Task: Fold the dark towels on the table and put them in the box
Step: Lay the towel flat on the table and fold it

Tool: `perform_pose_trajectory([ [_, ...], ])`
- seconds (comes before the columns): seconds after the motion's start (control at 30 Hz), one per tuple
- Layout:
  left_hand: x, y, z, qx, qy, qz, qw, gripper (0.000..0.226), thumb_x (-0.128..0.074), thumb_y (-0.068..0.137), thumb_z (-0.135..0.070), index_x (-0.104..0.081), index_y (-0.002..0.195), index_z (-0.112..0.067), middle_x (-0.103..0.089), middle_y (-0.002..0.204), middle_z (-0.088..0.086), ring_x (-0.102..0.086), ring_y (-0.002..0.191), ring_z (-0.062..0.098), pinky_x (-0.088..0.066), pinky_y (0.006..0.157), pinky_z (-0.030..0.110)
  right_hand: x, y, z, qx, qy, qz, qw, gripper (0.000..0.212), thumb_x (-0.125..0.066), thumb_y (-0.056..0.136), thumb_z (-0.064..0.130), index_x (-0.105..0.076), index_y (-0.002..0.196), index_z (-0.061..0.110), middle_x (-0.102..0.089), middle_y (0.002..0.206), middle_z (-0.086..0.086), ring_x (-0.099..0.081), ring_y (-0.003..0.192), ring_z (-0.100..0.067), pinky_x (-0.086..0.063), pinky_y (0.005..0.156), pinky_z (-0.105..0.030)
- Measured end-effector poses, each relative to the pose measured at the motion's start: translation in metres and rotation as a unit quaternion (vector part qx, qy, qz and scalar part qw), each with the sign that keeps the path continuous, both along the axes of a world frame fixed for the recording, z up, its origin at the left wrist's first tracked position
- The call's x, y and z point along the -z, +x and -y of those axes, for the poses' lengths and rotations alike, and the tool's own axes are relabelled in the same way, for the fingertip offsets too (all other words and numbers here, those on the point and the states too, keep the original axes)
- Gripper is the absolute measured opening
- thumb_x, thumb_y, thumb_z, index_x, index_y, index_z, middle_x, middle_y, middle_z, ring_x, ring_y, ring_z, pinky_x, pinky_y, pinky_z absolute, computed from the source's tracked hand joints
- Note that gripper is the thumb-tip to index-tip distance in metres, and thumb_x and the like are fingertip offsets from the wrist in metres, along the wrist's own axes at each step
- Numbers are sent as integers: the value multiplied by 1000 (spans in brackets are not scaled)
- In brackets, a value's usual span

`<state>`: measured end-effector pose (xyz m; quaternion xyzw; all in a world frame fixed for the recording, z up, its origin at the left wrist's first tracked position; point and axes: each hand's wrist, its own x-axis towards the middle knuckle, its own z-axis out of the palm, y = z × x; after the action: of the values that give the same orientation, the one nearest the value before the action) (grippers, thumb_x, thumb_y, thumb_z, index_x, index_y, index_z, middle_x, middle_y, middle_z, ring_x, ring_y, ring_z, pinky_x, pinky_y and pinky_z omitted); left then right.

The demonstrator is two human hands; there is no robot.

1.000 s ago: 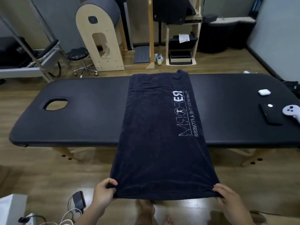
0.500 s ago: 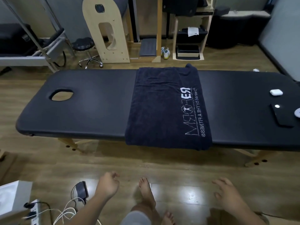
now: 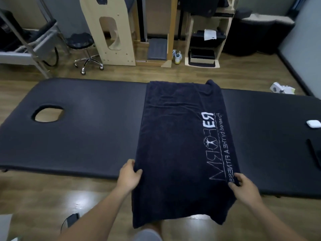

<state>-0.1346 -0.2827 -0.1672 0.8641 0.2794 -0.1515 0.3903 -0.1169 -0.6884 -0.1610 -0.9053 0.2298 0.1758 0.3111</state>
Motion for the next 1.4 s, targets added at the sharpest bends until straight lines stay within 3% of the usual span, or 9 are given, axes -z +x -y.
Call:
perform_pose_trajectory([
  [0.13,11,51,-4,-100,-68,-71,990,45,-74,84,-34,-50,116,-14,-57,116,2,-59,106,25,-49,86,35,10,57,5,94,3,-29,995,51,-66,92,28,-48,138,13,-58,133,-12,-58,109,-33,-47,91,-43],
  [0.27,26,71,-6,-146,-151,-107,972,34,-78,82,-34,-57,104,-18,-66,103,-2,-65,95,23,-55,86,41,25,74,5,144,22,-80,986,56,-70,89,38,-48,133,11,-59,129,-13,-60,109,-37,-49,91,-49],
  [0.43,30,70,-14,-169,-206,-148,953,16,-78,83,-19,-74,97,-13,-76,96,6,-72,87,27,-60,79,40,34,60,11,80,-5,-125,989,20,-67,93,24,-62,108,10,-70,105,-12,-64,92,-32,-50,88,-46],
  [0.6,25,33,-31,-121,-142,-174,967,15,-81,78,-20,-75,89,-11,-76,89,4,-71,87,26,-58,86,44,34,18,13,63,26,-128,989,14,-69,91,15,-61,103,14,-70,107,-14,-63,97,-32,-47,88,-42],
  [0.8,29,-34,-29,-105,-72,-145,981,11,-76,83,-10,-73,93,-6,-73,93,7,-65,85,22,-50,79,32,65,-55,0,87,45,-136,986,33,-65,93,11,-60,124,2,-67,120,-20,-54,92,-25,-41,81,-36],
  [0.93,21,-32,-30,-86,-6,-110,990,13,-67,81,-15,-62,92,-14,-65,104,7,-61,89,25,-53,84,40,62,-47,-7,143,73,-74,984,24,-66,92,8,-62,114,-2,-65,121,-23,-56,96,-28,-45,93,-43],
  [1.13,5,22,-16,161,197,16,967,55,-55,93,-31,-39,144,-19,-36,151,6,-37,139,28,-35,112,43,25,24,-25,19,-55,16,998,41,-62,91,21,-58,131,11,-57,132,-16,-54,120,-33,-43,101,-40],
  [1.27,15,88,14,359,222,9,907,62,-33,104,-44,-10,159,-27,5,167,2,7,154,25,-2,124,46,24,88,-69,-176,-89,9,980,53,-48,100,34,-38,150,20,-25,162,-4,-18,150,-23,-19,120,-43],
  [1.4,37,155,35,423,229,-5,877,61,-19,105,-50,4,158,-31,19,165,0,23,150,25,10,121,55,38,153,-107,-305,-157,-52,938,59,-25,103,50,-8,158,34,9,166,1,12,152,-19,1,121,-53],
])
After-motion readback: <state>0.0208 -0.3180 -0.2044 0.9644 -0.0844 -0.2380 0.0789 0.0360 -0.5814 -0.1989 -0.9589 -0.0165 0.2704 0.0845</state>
